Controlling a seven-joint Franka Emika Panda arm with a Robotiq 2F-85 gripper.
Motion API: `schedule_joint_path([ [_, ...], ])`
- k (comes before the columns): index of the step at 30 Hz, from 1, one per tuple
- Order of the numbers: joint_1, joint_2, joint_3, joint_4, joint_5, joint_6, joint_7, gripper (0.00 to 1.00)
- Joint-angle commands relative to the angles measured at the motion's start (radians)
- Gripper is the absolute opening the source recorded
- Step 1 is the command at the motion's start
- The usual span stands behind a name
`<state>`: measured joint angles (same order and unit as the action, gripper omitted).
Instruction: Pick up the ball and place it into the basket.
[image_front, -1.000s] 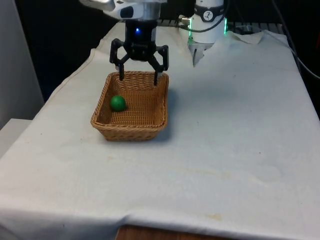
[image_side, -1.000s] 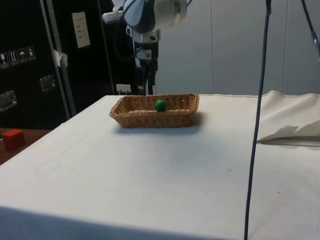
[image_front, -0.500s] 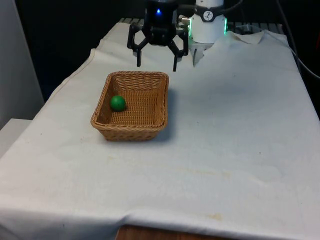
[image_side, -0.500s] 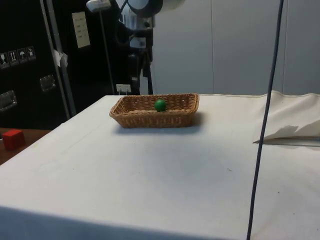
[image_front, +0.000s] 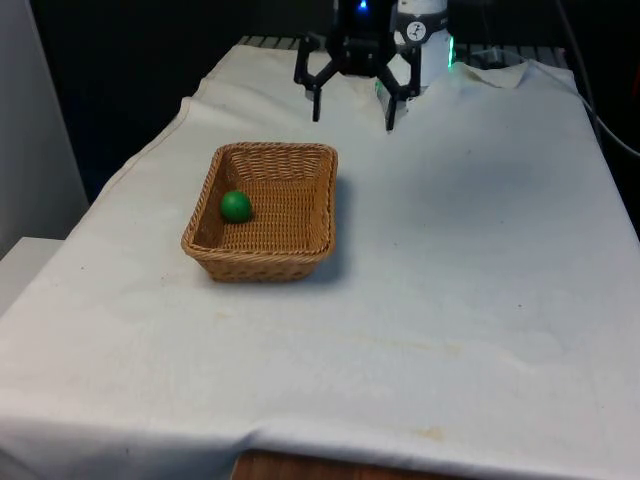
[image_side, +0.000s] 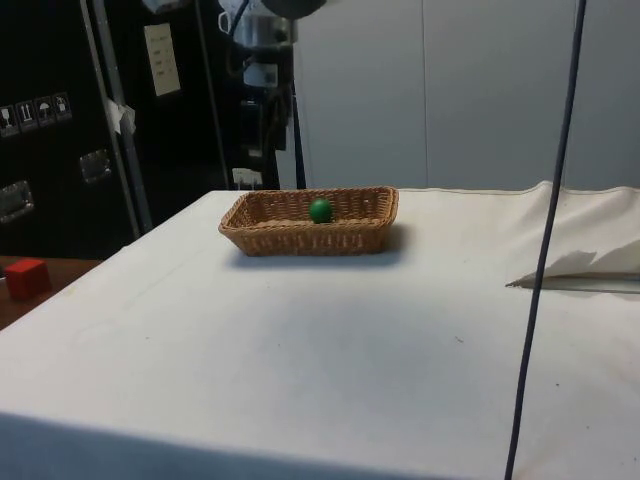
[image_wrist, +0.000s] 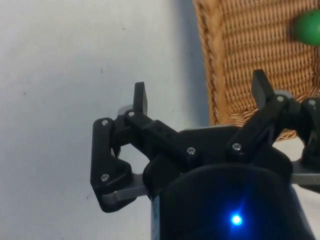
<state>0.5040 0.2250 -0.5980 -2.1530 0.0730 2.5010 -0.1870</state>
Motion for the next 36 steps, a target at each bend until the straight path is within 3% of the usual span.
schedule_joint_path([
  [1, 0.011, -0.008, -0.001, -0.002, -0.026, -0.008, 0.029, 1.00],
  [9, 0.013, -0.041, 0.061, 0.009, -0.077, -0.049, 0.107, 1.00],
  [10, 0.004, -0.040, 0.068, 0.006, -0.061, -0.038, 0.091, 1.00],
  [11, 0.013, -0.046, 0.067, 0.011, -0.084, -0.056, 0.115, 1.00],
  [16, 0.012, -0.064, 0.094, 0.022, -0.112, -0.085, 0.148, 1.00],
  [17, 0.005, -0.064, 0.100, 0.018, -0.098, -0.075, 0.134, 1.00],
  [18, 0.011, -0.066, 0.099, 0.024, -0.116, -0.090, 0.154, 1.00],
  [24, 0.008, -0.086, 0.119, 0.047, -0.122, -0.135, 0.168, 1.00],
  [26, 0.008, -0.094, 0.121, 0.057, -0.122, -0.154, 0.168, 1.00],
  [27, 0.005, -0.086, 0.123, 0.052, -0.109, -0.134, 0.156, 1.00],
  [35, 0.004, -0.114, 0.127, 0.092, -0.110, -0.238, 0.167, 1.00],
  [36, 0.004, -0.113, 0.127, 0.089, -0.109, -0.223, 0.161, 1.00],
])
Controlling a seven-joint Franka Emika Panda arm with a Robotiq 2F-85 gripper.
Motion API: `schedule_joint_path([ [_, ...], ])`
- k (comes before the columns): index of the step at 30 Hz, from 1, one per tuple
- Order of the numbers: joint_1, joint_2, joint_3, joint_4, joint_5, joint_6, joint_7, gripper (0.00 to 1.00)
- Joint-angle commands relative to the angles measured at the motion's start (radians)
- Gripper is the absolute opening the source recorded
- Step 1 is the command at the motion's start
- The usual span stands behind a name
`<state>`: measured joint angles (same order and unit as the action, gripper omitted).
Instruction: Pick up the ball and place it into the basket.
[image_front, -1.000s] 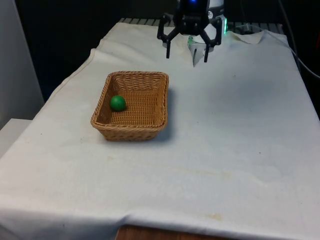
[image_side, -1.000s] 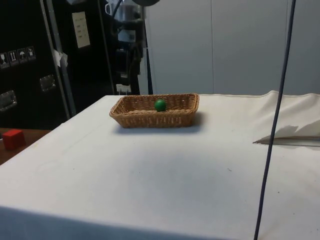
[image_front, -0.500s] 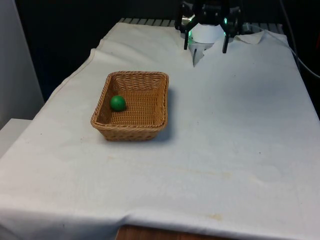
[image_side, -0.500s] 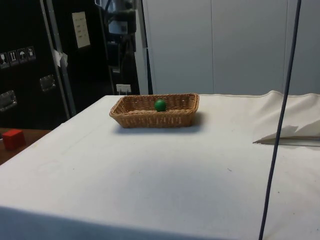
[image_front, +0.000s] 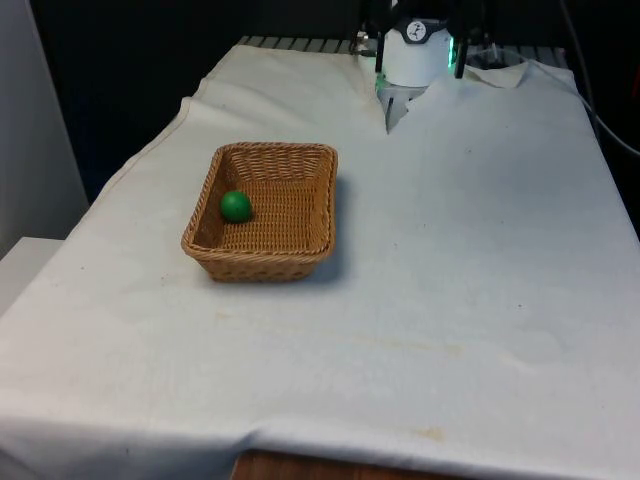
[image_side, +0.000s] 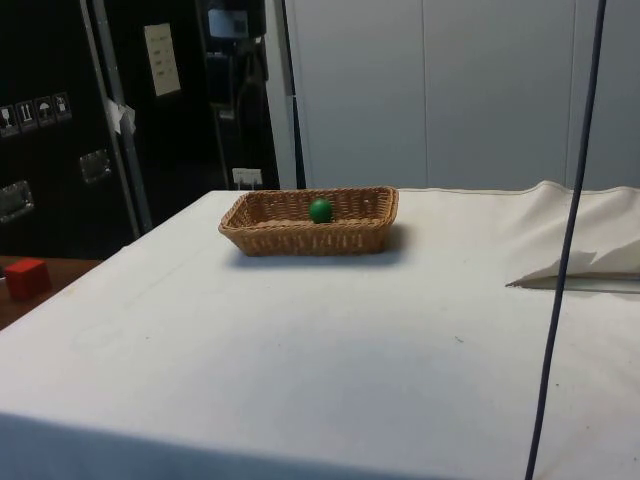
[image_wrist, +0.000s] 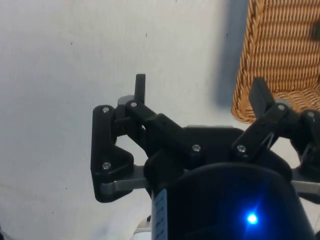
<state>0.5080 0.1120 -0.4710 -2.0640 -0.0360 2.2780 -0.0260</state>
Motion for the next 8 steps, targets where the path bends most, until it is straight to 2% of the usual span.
schedule_joint_path([
  [1, 0.000, -0.003, 0.000, 0.006, 0.002, -0.023, 0.006, 1.00],
  [7, -0.007, 0.005, 0.002, 0.028, 0.030, -0.058, -0.011, 1.00],
  [8, -0.005, 0.000, 0.000, 0.023, 0.015, -0.051, -0.001, 1.00],
])
